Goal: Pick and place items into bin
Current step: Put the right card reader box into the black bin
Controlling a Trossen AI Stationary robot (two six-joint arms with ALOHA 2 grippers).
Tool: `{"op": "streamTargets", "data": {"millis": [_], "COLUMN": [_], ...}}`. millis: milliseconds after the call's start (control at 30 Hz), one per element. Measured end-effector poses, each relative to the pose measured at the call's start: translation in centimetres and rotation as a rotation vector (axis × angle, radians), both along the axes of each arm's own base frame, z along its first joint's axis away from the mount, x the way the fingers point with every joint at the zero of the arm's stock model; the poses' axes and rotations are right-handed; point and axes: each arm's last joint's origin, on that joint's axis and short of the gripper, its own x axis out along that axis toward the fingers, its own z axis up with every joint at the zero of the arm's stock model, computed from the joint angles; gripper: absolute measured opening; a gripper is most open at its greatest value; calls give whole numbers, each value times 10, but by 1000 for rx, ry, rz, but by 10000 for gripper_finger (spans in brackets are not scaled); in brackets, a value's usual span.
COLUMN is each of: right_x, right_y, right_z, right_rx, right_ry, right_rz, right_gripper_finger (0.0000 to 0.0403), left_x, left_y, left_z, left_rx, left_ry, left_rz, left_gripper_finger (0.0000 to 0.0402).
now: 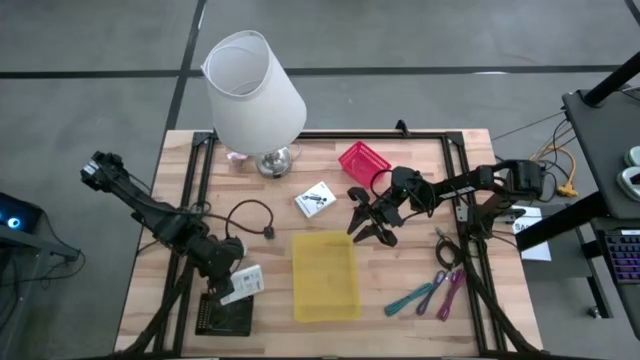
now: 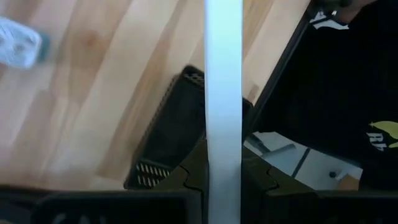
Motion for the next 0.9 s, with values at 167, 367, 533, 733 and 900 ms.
{"op": "streamTargets", "data": {"millis": [167,367,533,733,900], "right_x": [0,0,0,0,0], "right_y": [0,0,0,0,0], "right_z": [0,0,0,0,0], "right_rx": [1,3,2,1,2], "right_ry": [1,3,3,2,2], "right_rz": [0,0,0,0,0], "right_gripper_finger": [111,107,106,106,106], "left_x": [-5,-8,-14,-21,-26], "left_y": [-14,-35,-49,-58,-64], "left_z": [-4,-14,-17,-20,-22], "left_rx": [13,10,6,17,31], "left_ry": [33,109,146,171,171], "left_rz": [-5,9,6,12,-14], "left_gripper_finger": [28,28,28,28,28]}}
